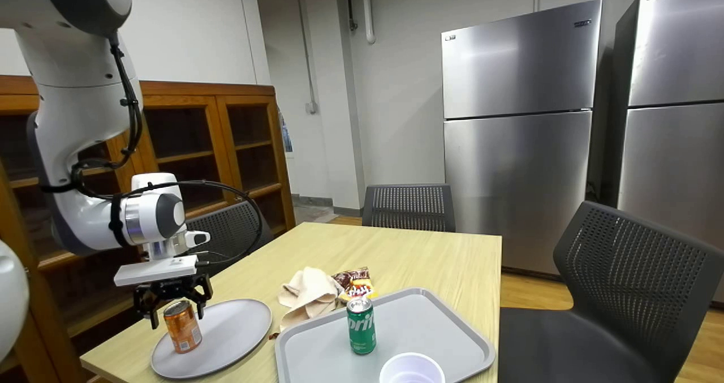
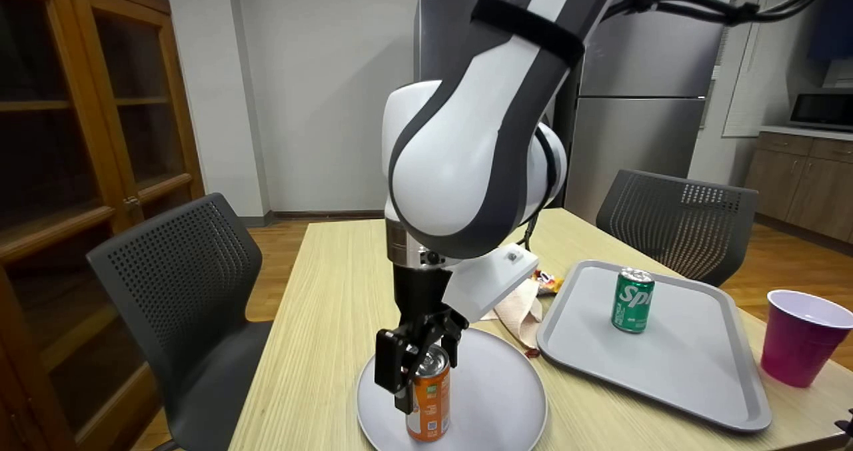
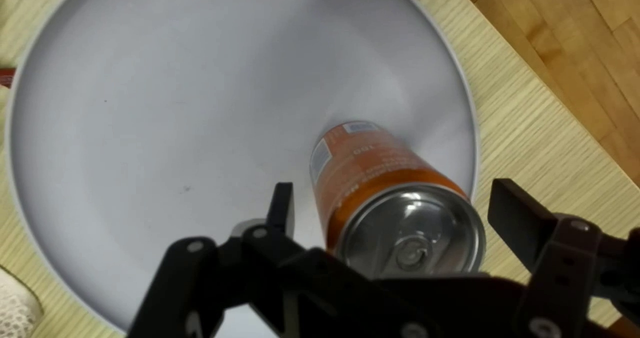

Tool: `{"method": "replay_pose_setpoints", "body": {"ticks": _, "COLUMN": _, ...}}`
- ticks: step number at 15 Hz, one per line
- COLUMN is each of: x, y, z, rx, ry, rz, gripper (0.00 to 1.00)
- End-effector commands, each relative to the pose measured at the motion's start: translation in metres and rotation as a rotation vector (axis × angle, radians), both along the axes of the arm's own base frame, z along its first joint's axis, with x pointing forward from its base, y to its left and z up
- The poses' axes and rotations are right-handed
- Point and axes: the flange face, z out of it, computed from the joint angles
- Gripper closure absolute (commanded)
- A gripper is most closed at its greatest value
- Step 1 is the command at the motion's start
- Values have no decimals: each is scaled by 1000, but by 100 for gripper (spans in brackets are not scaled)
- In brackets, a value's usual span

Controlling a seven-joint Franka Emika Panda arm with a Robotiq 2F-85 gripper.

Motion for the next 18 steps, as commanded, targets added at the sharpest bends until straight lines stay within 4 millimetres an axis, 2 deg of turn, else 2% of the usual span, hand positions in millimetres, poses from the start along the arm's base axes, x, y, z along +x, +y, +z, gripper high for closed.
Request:
{"method": "replay_pose_setpoints", "body": {"ticks": 1, "x": -9, "y": 1, "z": 11, "rx": -7, "ry": -27, "rz": 1, "gripper": 26}}
{"method": "replay_pose_setpoints", "body": {"ticks": 5, "x": -11, "y": 2, "z": 13, "rx": -6, "ry": -34, "rz": 7, "gripper": 58}}
{"method": "replay_pose_setpoints", "body": {"ticks": 6, "x": -12, "y": 2, "z": 13, "rx": -5, "ry": -34, "rz": 8, "gripper": 62}}
{"method": "replay_pose_setpoints", "body": {"ticks": 11, "x": -18, "y": 3, "z": 17, "rx": -13, "ry": -36, "rz": 17, "gripper": 62}}
{"method": "replay_pose_setpoints", "body": {"ticks": 15, "x": -23, "y": -1, "z": 36, "rx": -29, "ry": -64, "rz": 4, "gripper": 62}}
{"method": "replay_pose_setpoints", "body": {"ticks": 18, "x": -18, "y": -16, "z": 51, "rx": -38, "ry": -90, "rz": -42, "gripper": 62}}
